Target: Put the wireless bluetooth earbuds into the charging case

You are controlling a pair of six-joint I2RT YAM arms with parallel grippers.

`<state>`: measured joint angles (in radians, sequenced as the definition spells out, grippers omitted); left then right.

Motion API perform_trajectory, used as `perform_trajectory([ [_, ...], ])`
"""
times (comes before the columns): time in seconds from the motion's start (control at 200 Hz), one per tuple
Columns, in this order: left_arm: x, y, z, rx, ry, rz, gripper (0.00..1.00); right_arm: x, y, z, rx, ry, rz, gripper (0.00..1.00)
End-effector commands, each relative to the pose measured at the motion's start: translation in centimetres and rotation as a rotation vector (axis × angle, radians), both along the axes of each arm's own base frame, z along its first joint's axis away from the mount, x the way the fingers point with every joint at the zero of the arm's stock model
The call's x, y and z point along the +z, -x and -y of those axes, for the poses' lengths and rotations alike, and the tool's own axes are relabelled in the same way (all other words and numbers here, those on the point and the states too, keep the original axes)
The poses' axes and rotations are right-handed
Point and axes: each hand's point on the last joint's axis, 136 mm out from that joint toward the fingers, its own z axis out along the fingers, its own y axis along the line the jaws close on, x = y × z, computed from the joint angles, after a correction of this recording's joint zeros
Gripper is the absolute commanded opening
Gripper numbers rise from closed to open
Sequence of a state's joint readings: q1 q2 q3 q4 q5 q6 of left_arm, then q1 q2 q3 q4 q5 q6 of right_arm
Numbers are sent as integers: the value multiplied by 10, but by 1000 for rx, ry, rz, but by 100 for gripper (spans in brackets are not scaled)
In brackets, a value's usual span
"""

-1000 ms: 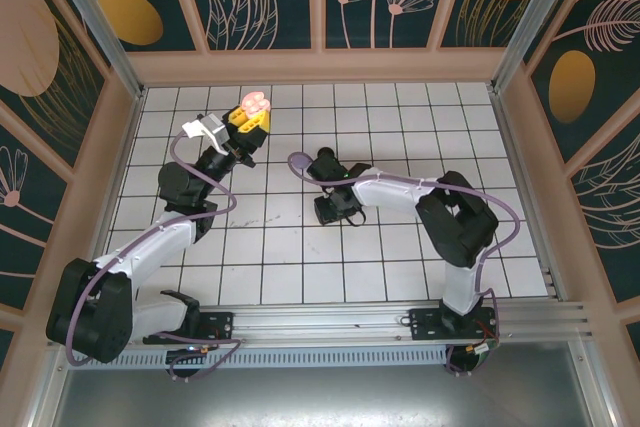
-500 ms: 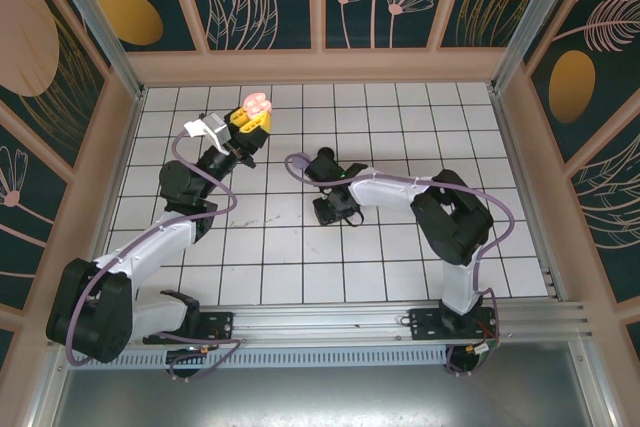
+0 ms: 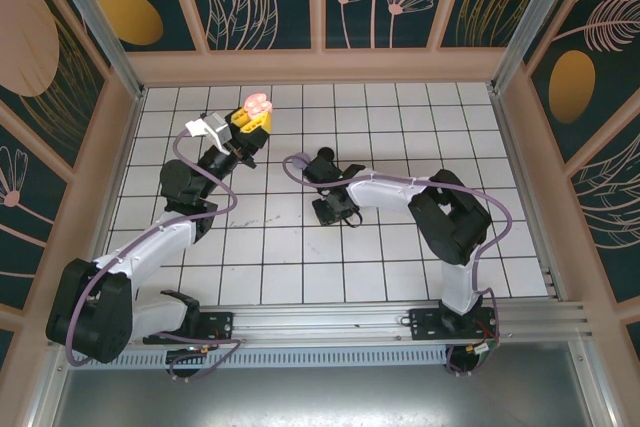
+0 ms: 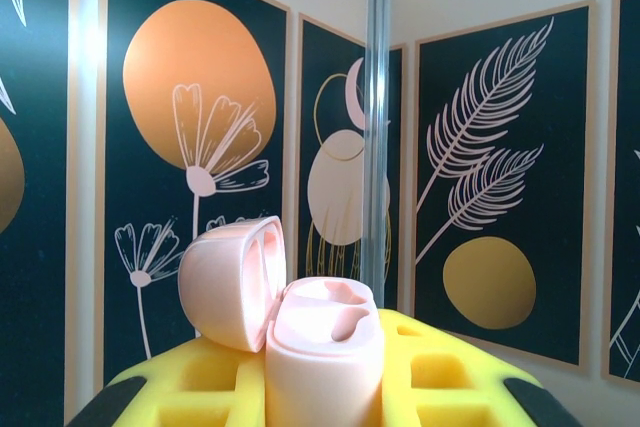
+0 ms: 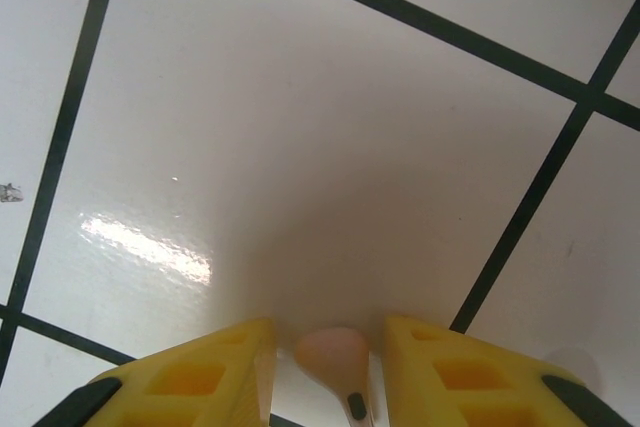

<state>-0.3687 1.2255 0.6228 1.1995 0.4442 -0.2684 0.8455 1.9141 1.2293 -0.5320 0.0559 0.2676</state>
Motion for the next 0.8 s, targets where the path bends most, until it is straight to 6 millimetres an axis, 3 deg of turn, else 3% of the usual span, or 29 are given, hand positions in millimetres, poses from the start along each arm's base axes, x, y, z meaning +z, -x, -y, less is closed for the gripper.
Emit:
perform_trajectory([
  [0.0,23,11,0,-22,24,56,0,-13,15,8,21,47,-44,34],
  [0.505,23,11,0,-17,17,54,0,-8,15,7,4,20,-32,17],
  [0.641,22,11,1,-16,6,59,0,8,9,5,-13,-3,6,15],
  [0.796,20,13,1,-7,-16,81,0,41,-3,1,-38,-50,79,15],
])
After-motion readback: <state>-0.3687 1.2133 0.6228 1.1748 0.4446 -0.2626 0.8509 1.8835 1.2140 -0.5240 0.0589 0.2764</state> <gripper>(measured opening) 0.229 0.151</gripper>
